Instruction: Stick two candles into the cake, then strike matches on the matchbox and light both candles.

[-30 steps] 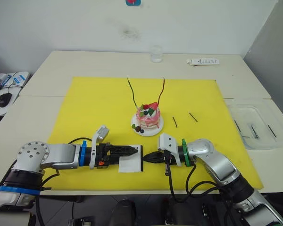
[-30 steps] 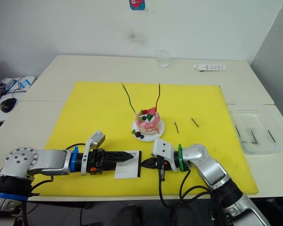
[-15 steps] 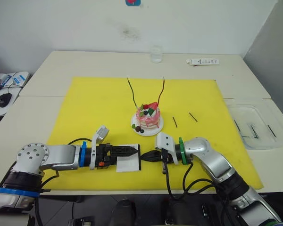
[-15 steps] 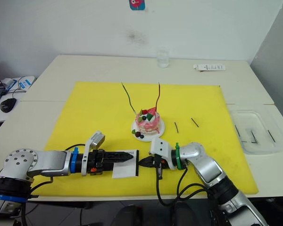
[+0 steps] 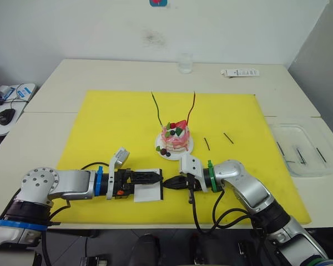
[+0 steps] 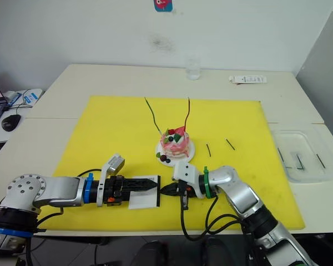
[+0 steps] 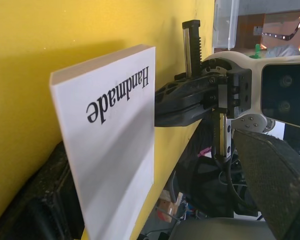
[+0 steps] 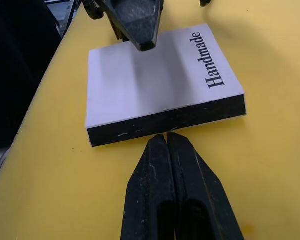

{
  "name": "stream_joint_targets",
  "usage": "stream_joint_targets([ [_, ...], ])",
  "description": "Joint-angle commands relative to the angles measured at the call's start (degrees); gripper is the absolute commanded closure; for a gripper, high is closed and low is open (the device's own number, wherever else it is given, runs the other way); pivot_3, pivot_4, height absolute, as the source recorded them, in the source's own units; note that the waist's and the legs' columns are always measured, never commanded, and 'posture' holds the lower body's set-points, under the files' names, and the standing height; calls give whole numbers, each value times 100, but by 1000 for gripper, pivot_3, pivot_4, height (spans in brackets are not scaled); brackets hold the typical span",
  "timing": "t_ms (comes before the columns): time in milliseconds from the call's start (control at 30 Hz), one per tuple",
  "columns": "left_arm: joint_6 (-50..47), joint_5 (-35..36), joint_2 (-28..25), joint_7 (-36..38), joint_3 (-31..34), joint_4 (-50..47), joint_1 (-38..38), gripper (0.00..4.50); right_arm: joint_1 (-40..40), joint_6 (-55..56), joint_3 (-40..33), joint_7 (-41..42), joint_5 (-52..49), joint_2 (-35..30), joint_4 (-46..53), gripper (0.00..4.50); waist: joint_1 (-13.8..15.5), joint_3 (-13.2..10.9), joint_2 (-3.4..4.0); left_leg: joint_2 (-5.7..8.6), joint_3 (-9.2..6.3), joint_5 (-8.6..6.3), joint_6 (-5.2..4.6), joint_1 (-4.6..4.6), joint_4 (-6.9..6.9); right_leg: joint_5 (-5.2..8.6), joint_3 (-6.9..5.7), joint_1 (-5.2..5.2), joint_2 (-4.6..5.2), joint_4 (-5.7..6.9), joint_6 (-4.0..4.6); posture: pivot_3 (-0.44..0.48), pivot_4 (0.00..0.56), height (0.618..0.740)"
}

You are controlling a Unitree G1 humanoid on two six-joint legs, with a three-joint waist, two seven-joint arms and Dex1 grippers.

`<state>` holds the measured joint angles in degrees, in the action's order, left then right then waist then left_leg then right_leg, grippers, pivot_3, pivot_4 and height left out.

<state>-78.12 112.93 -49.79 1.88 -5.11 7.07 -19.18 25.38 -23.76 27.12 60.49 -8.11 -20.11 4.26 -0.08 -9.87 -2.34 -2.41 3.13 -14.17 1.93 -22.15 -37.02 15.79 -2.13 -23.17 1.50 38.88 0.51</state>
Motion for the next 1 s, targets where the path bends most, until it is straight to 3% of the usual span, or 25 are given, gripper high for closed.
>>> stream_joint_targets([
  [33,-52,2,7,-73,-230,-126,163,395,-61,77,-167,133,-87,-267,184,4500,1,0,0,0,0,0,0,0,0,0,0,0,0,0,0,0,150,740],
  [267,-49,6,-46,-20,-219,-154,212,2346,-217,69,-507,194,-221,-773,418,4500,2,-1,1,0,0,-1,-1,-4,2,0,-1,-2,1,-3,0,0,150,740],
  [500,-70,6,-82,57,-252,-146,181,4463,-302,-70,-609,40,-343,-875,692,4500,-3,-1,1,-2,0,0,0,-4,2,1,-1,-4,-1,-1,0,0,150,740],
  [633,-191,7,-129,368,-96,-132,115,4488,-345,-199,-786,-15,-439,-983,900,4500,-3,-2,1,-2,0,0,0,-5,2,1,-1,-4,-1,-1,0,0,150,740],
  [767,-448,7,-328,1279,254,-275,-77,4488,-430,-486,-1202,-62,-687,-1225,1233,4500,-4,-7,1,-2,-4,0,0,-21,1,1,-6,-15,-3,-1,0,0,150,740],
  [867,-393,6,-543,1750,598,-786,-166,4488,-537,-862,-1616,-111,-1022,-1470,1583,4500,-3,-9,0,-3,-7,0,1,-33,0,1,-9,-24,-4,-2,0,0,150,740],
  [1000,234,-556,-333,2207,1257,-1724,-206,4488,-745,-1418,-2206,-573,-1352,-1553,2017,4500,4,-10,1,-4,-10,0,1,-46,0,2,-10,-31,-4,-7,2,0,150,740],
])
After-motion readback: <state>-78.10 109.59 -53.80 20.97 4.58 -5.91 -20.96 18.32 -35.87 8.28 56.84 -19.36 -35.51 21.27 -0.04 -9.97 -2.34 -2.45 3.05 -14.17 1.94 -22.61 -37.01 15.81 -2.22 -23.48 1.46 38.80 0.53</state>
